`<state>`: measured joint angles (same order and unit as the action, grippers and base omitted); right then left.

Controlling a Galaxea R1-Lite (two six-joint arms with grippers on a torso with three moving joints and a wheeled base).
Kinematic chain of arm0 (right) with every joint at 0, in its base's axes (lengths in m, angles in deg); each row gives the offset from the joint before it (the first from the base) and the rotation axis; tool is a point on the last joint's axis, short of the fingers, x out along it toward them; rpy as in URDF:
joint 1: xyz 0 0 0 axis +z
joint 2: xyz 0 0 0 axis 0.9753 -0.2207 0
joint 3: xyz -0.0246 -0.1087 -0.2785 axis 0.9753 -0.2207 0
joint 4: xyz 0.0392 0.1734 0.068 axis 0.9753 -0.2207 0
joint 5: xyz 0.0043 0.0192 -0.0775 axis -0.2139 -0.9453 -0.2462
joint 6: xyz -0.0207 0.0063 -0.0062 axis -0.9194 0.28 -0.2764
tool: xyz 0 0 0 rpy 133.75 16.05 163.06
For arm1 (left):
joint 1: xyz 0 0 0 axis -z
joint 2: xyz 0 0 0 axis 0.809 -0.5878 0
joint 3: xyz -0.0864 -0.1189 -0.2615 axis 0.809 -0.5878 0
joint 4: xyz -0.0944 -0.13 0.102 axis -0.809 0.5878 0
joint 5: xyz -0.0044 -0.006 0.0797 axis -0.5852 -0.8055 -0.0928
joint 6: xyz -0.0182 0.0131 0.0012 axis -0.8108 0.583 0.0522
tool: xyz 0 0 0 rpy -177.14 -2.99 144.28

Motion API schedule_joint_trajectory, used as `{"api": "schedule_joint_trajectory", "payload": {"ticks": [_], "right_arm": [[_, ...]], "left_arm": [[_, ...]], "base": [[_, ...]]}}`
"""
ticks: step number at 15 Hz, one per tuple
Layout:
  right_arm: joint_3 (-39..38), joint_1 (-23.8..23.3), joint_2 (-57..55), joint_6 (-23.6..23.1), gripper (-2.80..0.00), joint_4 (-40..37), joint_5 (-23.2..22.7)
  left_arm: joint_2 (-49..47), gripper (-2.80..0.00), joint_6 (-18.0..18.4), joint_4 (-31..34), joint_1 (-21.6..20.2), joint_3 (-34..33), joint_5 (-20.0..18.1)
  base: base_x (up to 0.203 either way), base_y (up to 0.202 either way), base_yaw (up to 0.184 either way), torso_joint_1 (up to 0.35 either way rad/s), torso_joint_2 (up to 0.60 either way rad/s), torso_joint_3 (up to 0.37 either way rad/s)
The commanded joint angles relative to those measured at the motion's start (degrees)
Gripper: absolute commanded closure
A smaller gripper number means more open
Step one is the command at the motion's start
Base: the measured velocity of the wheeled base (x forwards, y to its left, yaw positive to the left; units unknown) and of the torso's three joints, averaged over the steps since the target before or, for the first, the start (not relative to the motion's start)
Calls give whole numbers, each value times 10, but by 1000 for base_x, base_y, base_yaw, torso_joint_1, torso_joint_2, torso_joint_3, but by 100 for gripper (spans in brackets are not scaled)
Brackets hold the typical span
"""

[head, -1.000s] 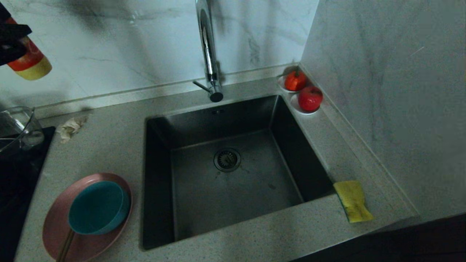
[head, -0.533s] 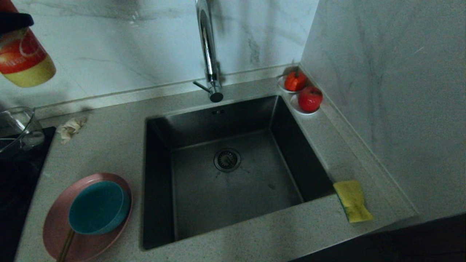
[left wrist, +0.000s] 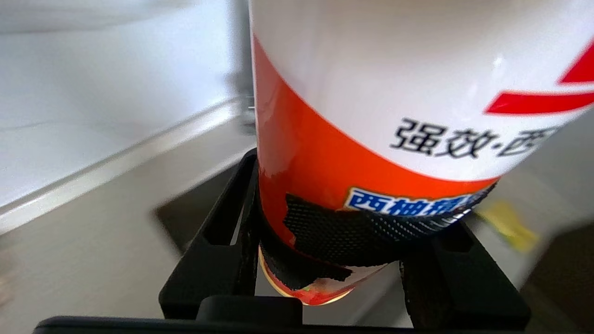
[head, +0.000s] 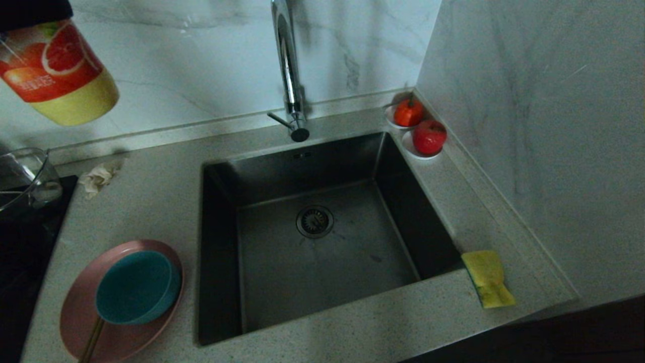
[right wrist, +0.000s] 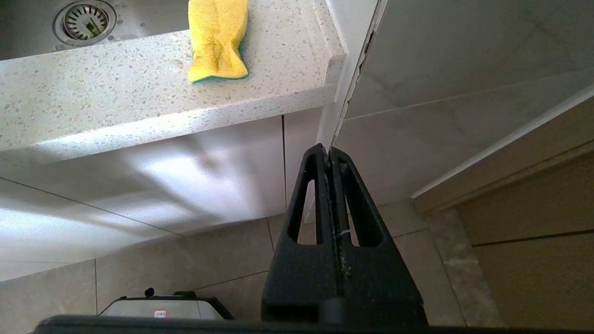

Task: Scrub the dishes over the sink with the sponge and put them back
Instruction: Squeeze it onto the sponge

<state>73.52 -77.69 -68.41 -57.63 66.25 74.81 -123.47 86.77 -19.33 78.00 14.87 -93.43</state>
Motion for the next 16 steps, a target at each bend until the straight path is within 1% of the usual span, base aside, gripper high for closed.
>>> {"api": "schedule_joint_trajectory", "payload": {"ticks": [1, 2, 5, 8, 12, 16], "right_arm": [[0, 0, 0, 0, 0, 0, 0], [0, 0, 0, 0, 0, 0, 0], [0, 0, 0, 0, 0, 0, 0], [0, 0, 0, 0, 0, 0, 0], [0, 0, 0, 0, 0, 0, 0], [0, 0, 0, 0, 0, 0, 0]], "left_arm": [[-41, 0, 0, 0, 59, 10, 0], [-54, 0, 0, 0, 75, 17, 0], [-103, 0, 0, 0, 124, 71, 0], [-145, 0, 0, 0, 176, 102, 2], [-207, 0, 0, -1, 216, 148, 3], [-254, 0, 0, 0, 250, 168, 4]], "base": [[0, 0, 0, 0, 0, 0], [0, 0, 0, 0, 0, 0], [0, 0, 0, 0, 0, 0], [0, 0, 0, 0, 0, 0], [0, 0, 0, 0, 0, 0], [0, 0, 0, 0, 0, 0]]}}
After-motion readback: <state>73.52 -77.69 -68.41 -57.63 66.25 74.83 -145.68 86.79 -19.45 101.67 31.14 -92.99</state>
